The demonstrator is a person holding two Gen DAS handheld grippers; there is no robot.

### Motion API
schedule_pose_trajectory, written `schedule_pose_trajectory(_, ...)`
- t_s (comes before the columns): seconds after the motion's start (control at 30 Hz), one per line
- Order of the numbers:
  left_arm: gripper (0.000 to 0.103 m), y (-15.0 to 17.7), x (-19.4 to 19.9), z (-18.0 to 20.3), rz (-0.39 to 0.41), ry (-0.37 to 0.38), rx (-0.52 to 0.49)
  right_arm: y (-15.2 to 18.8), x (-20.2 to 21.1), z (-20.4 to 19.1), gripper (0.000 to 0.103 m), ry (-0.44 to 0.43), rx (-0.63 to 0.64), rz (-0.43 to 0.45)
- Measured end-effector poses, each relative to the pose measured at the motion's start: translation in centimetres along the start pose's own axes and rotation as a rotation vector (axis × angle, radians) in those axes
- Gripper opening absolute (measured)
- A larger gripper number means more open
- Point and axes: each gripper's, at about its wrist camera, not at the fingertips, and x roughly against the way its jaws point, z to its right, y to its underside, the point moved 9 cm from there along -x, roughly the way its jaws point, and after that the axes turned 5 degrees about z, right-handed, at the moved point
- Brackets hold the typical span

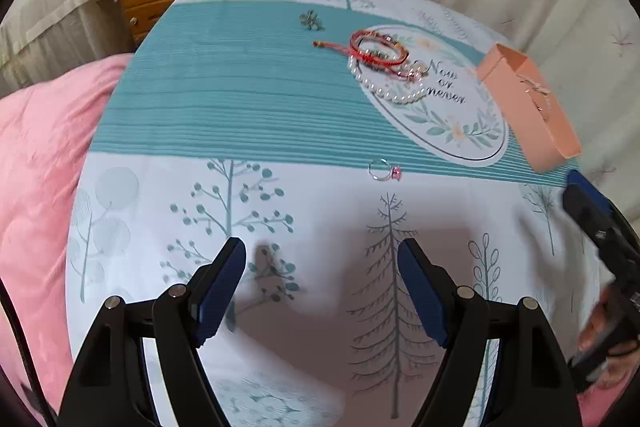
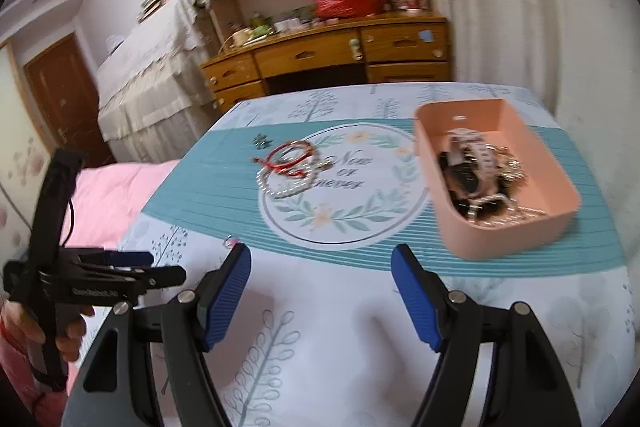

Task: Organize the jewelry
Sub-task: 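Move the right tool to the red string bracelet and close on it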

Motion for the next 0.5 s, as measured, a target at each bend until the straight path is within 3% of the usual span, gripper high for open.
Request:
schedule_pose_trajectory(0.17,0.077,-1.6,1.3,0.3,0.139,0.029,-0.114,-0.3,-2.8,-1.5,0.073,-0.003,0.089,-0.047)
schedule_pose_trajectory(0.37,0.078,-2.9,1.8,2.6,0.222,0.145,-0.237,-1.9,-6.9,-2.2,0.073,-0.029,0.135,-0.117)
schedule_pose_trajectory(0.5,0.078,-3.4,1.0,3.7,0.243,0.145,-0.312,-3.8,-9.4,-2.3,0.073,-0.061,0.077,-0.149)
